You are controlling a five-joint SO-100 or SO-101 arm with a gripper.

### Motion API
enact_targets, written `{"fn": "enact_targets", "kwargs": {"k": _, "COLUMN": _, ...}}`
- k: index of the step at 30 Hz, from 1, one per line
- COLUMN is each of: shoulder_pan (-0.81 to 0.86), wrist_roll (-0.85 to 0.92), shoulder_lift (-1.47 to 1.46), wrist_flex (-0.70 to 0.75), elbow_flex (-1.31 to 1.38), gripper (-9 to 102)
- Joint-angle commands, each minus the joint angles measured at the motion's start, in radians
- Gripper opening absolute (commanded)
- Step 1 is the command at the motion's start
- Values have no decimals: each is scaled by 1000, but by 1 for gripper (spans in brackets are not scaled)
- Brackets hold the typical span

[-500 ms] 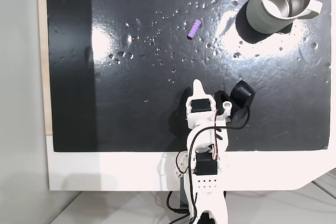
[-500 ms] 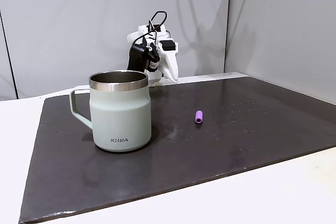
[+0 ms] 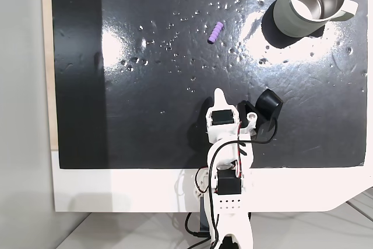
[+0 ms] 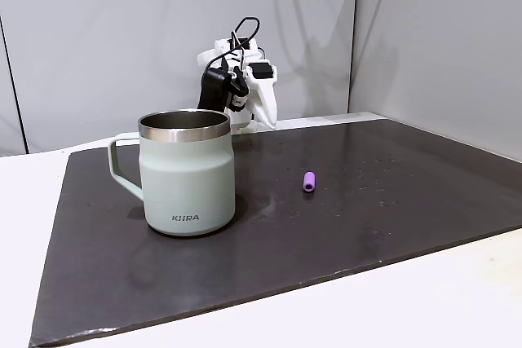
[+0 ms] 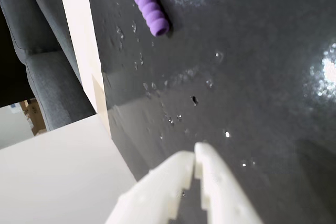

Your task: Grasp a pengrip and put it in the cup.

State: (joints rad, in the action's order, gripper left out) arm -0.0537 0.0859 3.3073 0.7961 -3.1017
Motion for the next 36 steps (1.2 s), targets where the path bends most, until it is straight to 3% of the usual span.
{"fn": "enact_targets", "kwargs": {"k": 1, "shoulder_pan": -15, "wrist_roll": 37, "shoulder_lift": 11, "wrist_flex": -26, "elbow_flex": 61, "gripper": 0}}
{"fn": "enact_targets", "kwargs": {"k": 7, "shoulder_pan": -66, "wrist_roll": 135, "shoulder_lift": -58, "wrist_flex": -12, "elbow_flex": 206, "gripper": 0}}
{"fn": "enact_targets", "kwargs": {"k": 13, "shoulder_pan": -67, "wrist_roll": 229, "shoulder_lift": -407, "wrist_flex": 18, "elbow_flex": 492, "gripper": 0}}
{"fn": "enact_targets", "kwargs": {"k": 19, "shoulder_pan": -87, "wrist_roll": 436, "shoulder_lift": -732, "wrist_flex": 75, "elbow_flex": 689, "gripper": 0}}
{"fn": "enact_targets", "kwargs": {"k": 27, "shoulder_pan": -126, "wrist_roll": 509, "shoulder_lift": -1138, "wrist_flex": 149, "elbow_flex": 965, "gripper": 0}}
{"fn": "enact_targets", "kwargs": {"k": 36, "shoulder_pan": -141, "wrist_roll": 647, "shoulder_lift": -1388, "wrist_flex": 104, "elbow_flex": 1063, "gripper": 0}}
